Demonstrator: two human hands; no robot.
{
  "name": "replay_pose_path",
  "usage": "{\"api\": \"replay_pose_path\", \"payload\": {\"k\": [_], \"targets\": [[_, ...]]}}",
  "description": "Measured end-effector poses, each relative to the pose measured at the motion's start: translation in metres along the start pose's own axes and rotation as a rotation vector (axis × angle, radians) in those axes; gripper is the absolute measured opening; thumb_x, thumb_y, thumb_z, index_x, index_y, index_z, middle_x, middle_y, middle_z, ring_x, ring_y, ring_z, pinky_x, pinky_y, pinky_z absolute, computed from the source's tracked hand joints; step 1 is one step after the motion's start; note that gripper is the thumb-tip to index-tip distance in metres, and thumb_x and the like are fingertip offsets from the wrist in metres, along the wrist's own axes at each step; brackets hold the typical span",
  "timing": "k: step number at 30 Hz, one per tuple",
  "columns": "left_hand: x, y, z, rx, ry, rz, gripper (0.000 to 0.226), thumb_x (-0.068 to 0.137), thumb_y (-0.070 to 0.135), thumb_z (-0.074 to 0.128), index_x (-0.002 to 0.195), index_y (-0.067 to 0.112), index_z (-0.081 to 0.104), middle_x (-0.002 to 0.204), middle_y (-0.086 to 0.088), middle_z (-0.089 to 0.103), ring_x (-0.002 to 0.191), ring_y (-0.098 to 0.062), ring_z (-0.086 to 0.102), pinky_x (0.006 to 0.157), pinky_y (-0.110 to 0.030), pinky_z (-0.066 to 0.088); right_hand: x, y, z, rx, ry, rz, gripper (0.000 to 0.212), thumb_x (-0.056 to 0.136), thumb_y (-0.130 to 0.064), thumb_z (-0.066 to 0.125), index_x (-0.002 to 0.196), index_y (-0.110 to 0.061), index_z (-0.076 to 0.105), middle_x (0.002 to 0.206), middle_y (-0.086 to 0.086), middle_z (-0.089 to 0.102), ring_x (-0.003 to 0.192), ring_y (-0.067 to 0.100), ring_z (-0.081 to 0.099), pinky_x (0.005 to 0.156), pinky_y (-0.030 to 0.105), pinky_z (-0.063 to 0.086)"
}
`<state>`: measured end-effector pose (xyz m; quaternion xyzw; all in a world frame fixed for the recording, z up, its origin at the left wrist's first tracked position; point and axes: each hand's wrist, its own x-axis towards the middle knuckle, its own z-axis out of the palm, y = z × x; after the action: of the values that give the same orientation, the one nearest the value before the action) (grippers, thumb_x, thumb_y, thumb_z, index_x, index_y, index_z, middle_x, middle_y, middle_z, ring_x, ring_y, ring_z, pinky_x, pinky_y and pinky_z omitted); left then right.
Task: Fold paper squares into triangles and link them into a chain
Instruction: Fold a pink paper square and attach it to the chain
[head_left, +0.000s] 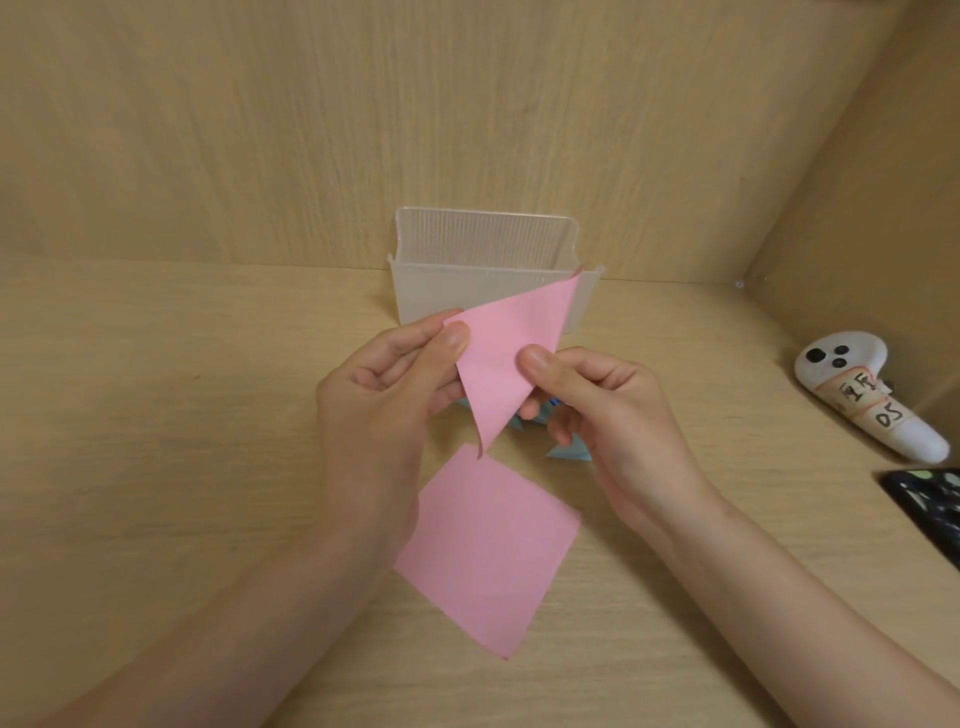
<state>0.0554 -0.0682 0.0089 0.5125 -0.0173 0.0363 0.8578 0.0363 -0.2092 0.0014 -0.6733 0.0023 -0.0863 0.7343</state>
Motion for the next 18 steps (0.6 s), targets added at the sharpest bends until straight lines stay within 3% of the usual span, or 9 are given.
{"api": "replay_pose_path", "payload": {"k": [10,12,15,18], "targets": [[0.0051,0.0027,-0.0038,0.118,-0.127,-0.076,0.011,0.083,0.008,0.066,0.093,0.010,0.067,0.082,-0.001,0.075,0.076,-0.013,0.071,0.065,-0.021,0.055,0.0014,-0.0016,-0.0050,-0.064,0.040,-0.043,0.022,0.072,-0.028,0.070,0.067,-0.007,0.068,0.054,0.009,0.057,0.053,0.023,0.037,0.043,0.021,0.027],[0.0074,0.0034,-0.0046,0.217,-0.152,-0.069,0.017,0.076,0.010,0.072,0.093,0.013,0.068,0.082,-0.001,0.075,0.076,-0.012,0.071,0.067,-0.023,0.056,0.0009,-0.0032,-0.0051,-0.103,0.007,-0.054,0.021,0.074,-0.026,0.070,0.067,-0.006,0.068,0.053,0.010,0.057,0.050,0.019,0.038,0.045,0.021,0.025],[0.0092,0.0022,-0.0054,0.343,-0.155,-0.035,0.014,0.071,0.009,0.077,0.084,0.012,0.071,0.076,0.000,0.075,0.068,-0.010,0.069,0.065,-0.021,0.055,-0.0009,-0.0045,-0.0019,-0.160,-0.040,-0.069,0.019,0.080,-0.013,0.069,0.065,-0.002,0.066,0.052,0.012,0.056,0.041,0.004,0.041,0.046,0.012,0.030],[0.0078,0.0009,-0.0058,0.342,-0.137,-0.041,0.008,0.074,0.010,0.075,0.079,0.012,0.071,0.072,0.002,0.074,0.065,-0.009,0.068,0.062,-0.021,0.054,-0.0011,-0.0029,-0.0013,-0.156,-0.045,-0.075,0.021,0.079,-0.020,0.070,0.069,-0.002,0.068,0.054,0.011,0.057,0.045,0.013,0.041,0.046,0.017,0.028]]}}
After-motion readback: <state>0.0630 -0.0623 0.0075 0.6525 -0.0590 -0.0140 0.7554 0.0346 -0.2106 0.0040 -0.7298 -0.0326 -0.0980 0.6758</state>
